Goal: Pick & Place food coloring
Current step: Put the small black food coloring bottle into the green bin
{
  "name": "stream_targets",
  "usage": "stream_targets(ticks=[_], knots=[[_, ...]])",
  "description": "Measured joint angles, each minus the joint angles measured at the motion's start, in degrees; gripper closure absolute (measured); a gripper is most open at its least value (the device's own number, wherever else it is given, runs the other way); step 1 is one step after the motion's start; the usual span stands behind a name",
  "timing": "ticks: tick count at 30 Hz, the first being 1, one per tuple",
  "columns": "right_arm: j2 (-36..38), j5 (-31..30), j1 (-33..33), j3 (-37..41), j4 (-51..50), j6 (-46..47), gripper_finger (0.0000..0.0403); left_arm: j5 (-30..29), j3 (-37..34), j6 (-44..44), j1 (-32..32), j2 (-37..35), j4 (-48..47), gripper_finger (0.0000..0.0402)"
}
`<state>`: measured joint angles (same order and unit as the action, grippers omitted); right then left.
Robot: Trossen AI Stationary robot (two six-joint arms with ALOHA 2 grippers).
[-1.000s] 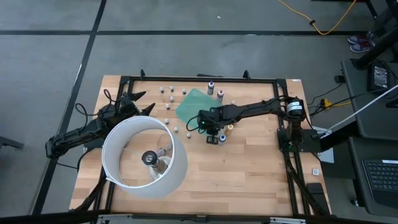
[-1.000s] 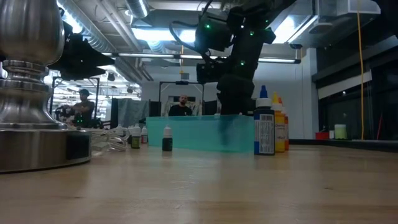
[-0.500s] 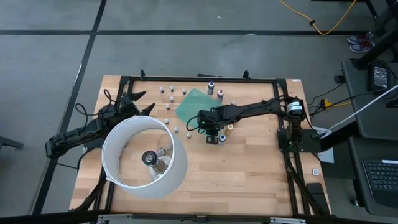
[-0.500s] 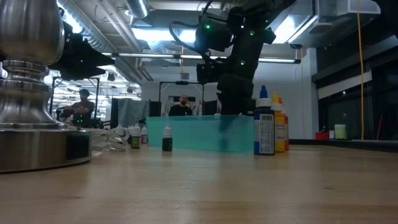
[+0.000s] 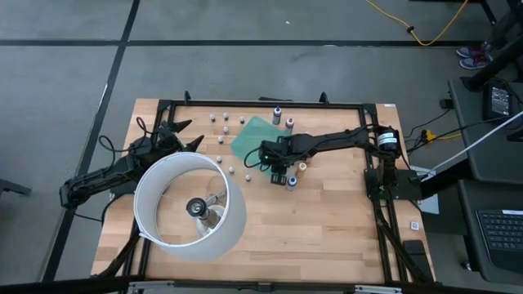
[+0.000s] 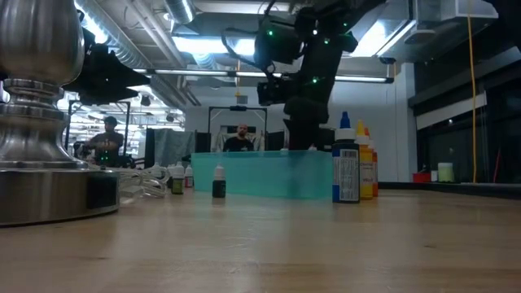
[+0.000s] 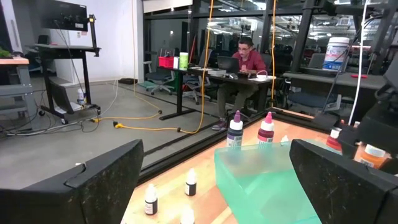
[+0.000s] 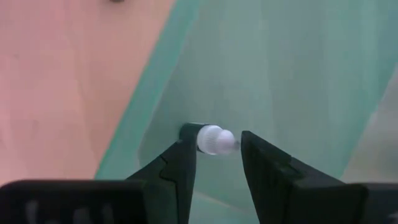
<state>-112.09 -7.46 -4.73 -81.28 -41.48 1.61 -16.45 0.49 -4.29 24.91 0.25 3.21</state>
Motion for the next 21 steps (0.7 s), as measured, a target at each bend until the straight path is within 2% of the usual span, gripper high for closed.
stream_targets(ticks=[6,9,21], knots=[[1.3,0.0,-0.1,-1.5,-1.8,0.8,0.0272,0.0,0.0,0.0,0.0,0.0,0.0,0.0002],[2.5,0.1,-0.4,-1.6,-2.4,0.9,0.0256,0.0,0.0,0.0,0.0,0.0,0.0,0.0002],[6.3,-0.4,-3.6,-1.6,-3.6,1.2,0.0116,0.0,0.0,0.0,0.0,0.0,0.0,0.0002]])
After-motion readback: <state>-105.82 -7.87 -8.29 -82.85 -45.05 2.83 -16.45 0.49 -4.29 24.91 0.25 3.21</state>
